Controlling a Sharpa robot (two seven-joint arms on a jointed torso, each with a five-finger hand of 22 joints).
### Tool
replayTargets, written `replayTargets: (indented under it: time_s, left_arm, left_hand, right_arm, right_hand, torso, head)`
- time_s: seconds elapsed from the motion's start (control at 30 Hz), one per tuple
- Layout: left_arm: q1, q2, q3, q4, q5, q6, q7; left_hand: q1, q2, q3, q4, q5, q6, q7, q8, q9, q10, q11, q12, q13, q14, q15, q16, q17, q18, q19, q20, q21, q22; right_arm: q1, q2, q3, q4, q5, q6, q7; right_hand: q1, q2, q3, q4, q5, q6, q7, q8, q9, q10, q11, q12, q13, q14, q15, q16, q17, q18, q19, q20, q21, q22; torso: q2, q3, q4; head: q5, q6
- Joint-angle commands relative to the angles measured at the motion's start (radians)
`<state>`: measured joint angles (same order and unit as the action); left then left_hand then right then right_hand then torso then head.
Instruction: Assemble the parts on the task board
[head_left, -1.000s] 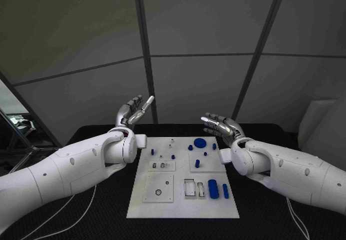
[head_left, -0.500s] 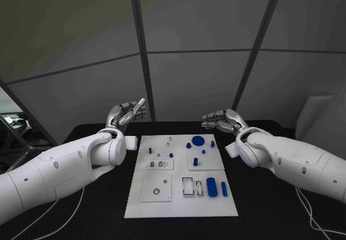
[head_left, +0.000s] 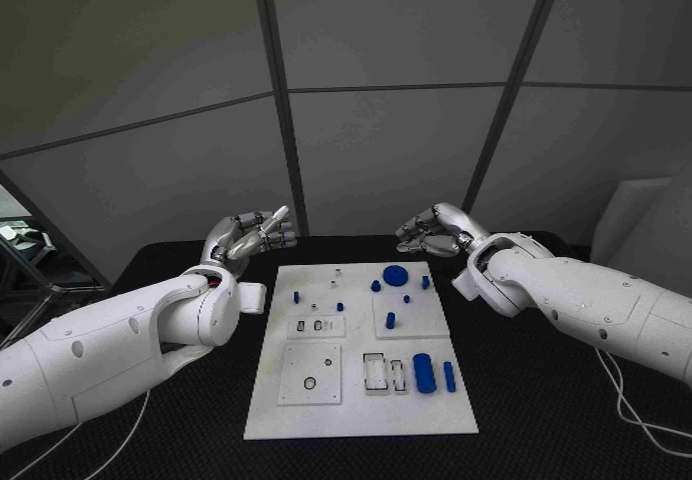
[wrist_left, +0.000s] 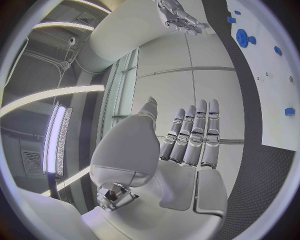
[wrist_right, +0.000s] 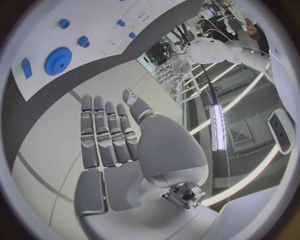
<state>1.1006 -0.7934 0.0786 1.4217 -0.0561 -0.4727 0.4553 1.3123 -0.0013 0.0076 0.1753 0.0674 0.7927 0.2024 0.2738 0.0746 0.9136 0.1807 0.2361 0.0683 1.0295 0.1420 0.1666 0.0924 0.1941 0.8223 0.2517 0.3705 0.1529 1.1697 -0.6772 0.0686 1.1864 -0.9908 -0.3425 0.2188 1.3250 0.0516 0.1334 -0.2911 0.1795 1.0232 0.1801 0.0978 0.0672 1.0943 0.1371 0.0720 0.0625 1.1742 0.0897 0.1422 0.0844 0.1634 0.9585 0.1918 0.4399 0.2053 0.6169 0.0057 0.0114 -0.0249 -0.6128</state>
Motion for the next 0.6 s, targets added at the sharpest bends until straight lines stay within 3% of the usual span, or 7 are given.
replayTargets:
  time_s: [0.03, 0.17, 0.3, 0.4, 0.53, 0.6]
  left_arm:
    - [0.001, -0.012, 0.001, 0.036, -0.031, 0.044, -0.016]
    - [-0.001, -0.023, 0.001, 0.073, -0.037, 0.056, -0.023]
    - [-0.002, -0.029, 0.001, 0.100, -0.039, 0.066, -0.029]
    - [-0.002, -0.033, 0.001, 0.115, -0.040, 0.070, -0.032]
    - [-0.002, -0.037, 0.001, 0.129, -0.040, 0.074, -0.036]
    - [-0.002, -0.038, 0.001, 0.135, -0.040, 0.076, -0.038]
  left_hand:
    - [0.002, 0.007, -0.001, -0.008, -0.002, 0.011, 0.019, 0.003, -0.001, 0.012, -0.003, -0.002, 0.001, 0.013, -0.003, 0.003, 0.003, -0.010, 0.010, -0.004, 0.006, 0.001]
    - [0.002, 0.009, -0.002, -0.010, -0.002, 0.015, 0.018, 0.003, -0.001, 0.016, -0.004, -0.002, 0.001, 0.015, -0.004, 0.001, 0.004, -0.010, 0.012, -0.005, 0.007, 0.000]
    - [0.003, 0.009, -0.002, -0.011, -0.002, 0.016, 0.017, 0.003, -0.001, 0.018, -0.004, -0.002, 0.001, 0.016, -0.004, 0.001, 0.004, -0.010, 0.013, -0.005, 0.007, 0.000]
    - [0.002, 0.010, -0.003, -0.011, -0.002, 0.016, 0.016, 0.002, -0.001, 0.019, -0.005, -0.003, 0.001, 0.014, -0.004, -0.001, 0.004, -0.011, 0.014, -0.005, 0.008, 0.000]
    - [0.002, 0.010, -0.004, -0.012, -0.002, 0.017, 0.016, 0.002, -0.001, 0.019, -0.005, -0.004, 0.001, 0.013, -0.004, -0.003, 0.004, -0.011, 0.014, -0.005, 0.008, 0.000]
    - [0.001, 0.010, -0.005, -0.012, -0.002, 0.017, 0.016, 0.001, -0.002, 0.019, -0.005, -0.005, 0.001, 0.012, -0.004, -0.005, 0.004, -0.011, 0.014, -0.006, 0.008, -0.001]
  right_arm:
    - [0.012, 0.005, 0.001, 0.014, -0.237, 0.090, -0.097]
    - [0.021, 0.014, 0.001, 0.026, -0.354, 0.139, -0.162]
    - [0.026, 0.025, 0.001, 0.029, -0.456, 0.172, -0.217]
    - [0.029, 0.032, 0.001, 0.030, -0.505, 0.185, -0.244]
    - [0.031, 0.040, 0.001, 0.032, -0.543, 0.199, -0.265]
    - [0.032, 0.044, 0.001, 0.033, -0.557, 0.207, -0.272]
  right_hand:
    - [-0.005, -0.041, 0.038, 0.000, 0.009, 0.053, -0.024, -0.018, 0.000, 0.068, -0.036, -0.010, 0.001, 0.226, -0.069, 0.070, 0.050, 0.020, 0.138, -0.071, 0.204, 0.108]
    - [-0.023, -0.054, 0.054, 0.000, 0.010, 0.065, -0.033, -0.025, 0.000, 0.084, -0.050, -0.011, 0.001, 0.325, -0.092, 0.133, 0.095, 0.020, 0.184, -0.090, 0.285, 0.153]
    - [-0.047, -0.074, 0.083, 0.001, 0.008, 0.071, -0.035, -0.034, -0.001, 0.070, -0.054, -0.012, 0.000, 0.337, -0.098, 0.252, 0.178, 0.018, 0.198, -0.099, 0.366, 0.205]
    - [-0.059, -0.084, 0.099, 0.002, 0.007, 0.071, -0.036, -0.034, -0.001, 0.058, -0.053, -0.012, 0.001, 0.337, -0.100, 0.331, 0.231, -0.001, 0.241, -0.099, 0.485, 0.349]
    - [-0.074, -0.096, 0.130, 0.001, 0.006, 0.064, -0.031, -0.033, -0.001, 0.048, -0.053, -0.011, 0.002, 0.323, -0.094, 0.497, 0.339, -0.036, 0.315, -0.093, 0.693, 0.615]
    - [-0.077, -0.093, 0.142, 0.004, 0.008, 0.060, -0.032, -0.034, -0.001, 0.050, -0.050, -0.010, 0.002, 0.319, -0.093, 0.555, 0.389, -0.047, 0.335, -0.090, 0.749, 0.692]
  torso:
    - [0.030, -0.0027, 0.0078]
    - [0.047, -0.0053, 0.0147]
    - [0.062, -0.0074, 0.0211]
    - [0.073, -0.0098, 0.0247]
    - [0.084, -0.0105, 0.0289]
    - [0.087, -0.0112, 0.0302]
  head:
    - [-0.007, 0.002]
    - [-0.010, 0.004]
    - [-0.016, 0.007]
    - [-0.017, 0.010]
    - [-0.021, 0.013]
    - [-0.022, 0.012]
